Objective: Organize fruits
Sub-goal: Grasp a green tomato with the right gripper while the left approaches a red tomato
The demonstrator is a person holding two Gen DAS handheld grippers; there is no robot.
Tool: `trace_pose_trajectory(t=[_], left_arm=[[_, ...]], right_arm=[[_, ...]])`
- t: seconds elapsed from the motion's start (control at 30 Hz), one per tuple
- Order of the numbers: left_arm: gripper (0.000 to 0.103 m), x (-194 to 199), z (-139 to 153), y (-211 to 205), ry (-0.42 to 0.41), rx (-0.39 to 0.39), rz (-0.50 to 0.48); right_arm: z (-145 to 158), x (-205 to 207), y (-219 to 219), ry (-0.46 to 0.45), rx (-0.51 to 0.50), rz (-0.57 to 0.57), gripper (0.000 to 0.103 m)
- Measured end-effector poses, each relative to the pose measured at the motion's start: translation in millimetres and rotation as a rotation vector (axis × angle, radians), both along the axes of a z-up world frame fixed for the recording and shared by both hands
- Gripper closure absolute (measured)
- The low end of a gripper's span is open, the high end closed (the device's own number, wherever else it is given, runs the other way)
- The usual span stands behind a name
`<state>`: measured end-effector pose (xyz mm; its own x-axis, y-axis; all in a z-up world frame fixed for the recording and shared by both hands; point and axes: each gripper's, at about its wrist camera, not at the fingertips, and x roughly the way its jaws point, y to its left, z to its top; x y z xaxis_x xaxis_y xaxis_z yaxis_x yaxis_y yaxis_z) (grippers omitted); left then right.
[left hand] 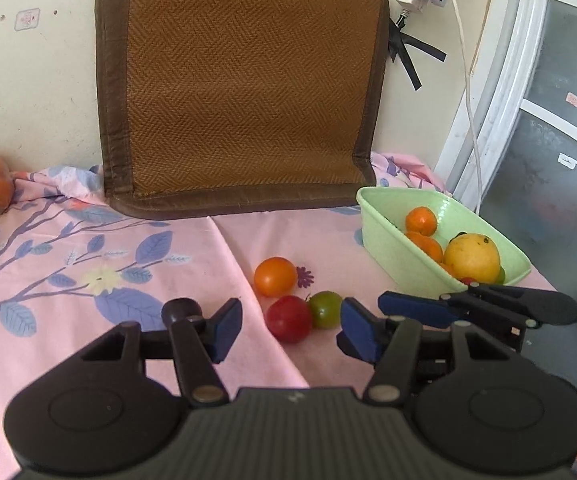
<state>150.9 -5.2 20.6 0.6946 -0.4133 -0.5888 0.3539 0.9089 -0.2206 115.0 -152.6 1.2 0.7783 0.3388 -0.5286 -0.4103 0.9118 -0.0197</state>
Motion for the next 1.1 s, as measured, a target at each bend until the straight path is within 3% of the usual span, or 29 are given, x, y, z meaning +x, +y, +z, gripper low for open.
trace_pose_trajectory(t=[0.33, 0.43, 0.6, 0.63, 0.67, 0.7, 0.93, 1.0, 1.1], left_arm=[[0.048, -1, -5, 0, -0.022, 0.026, -0.07], [0.048, 5, -5, -1, -0.009, 0.019, -0.07], [0.043, 19, -13, -3, 0.028, 0.013, -0.064], [0.043, 20, -13, -4, 0.031, 0.006, -0.062], [0.043, 21, -13, -4, 0.027, 0.008, -0.055], [0.043, 22, -13, -5, 0.022, 0.01, -0.051], [0.05, 22, -11, -16, 0.018, 0.005, -0.053], [0.052, 18, -10, -17, 0.012, 0.017, -0.055], [0.06, 14, -10, -15, 0.013, 0.018, -0.056]], right_arm=[[-4, 20, 15, 0.022, -0.094, 0.042, 0.062], [-4, 16, 15, 0.013, -0.102, 0.064, 0.074], [-3, -1, 12, -0.018, -0.128, 0.056, 0.076], [-2, -5, 9, -0.018, -0.121, 0.053, 0.08], [-1, -9, 6, -0.014, -0.116, 0.049, 0.091], [-1, -13, 3, -0.009, -0.11, 0.047, 0.093], [1, -23, -4, -0.027, -0.091, 0.027, 0.089], [3, -19, -4, -0.027, -0.075, 0.024, 0.071], [2, -10, -1, -0.016, -0.07, 0.023, 0.07]])
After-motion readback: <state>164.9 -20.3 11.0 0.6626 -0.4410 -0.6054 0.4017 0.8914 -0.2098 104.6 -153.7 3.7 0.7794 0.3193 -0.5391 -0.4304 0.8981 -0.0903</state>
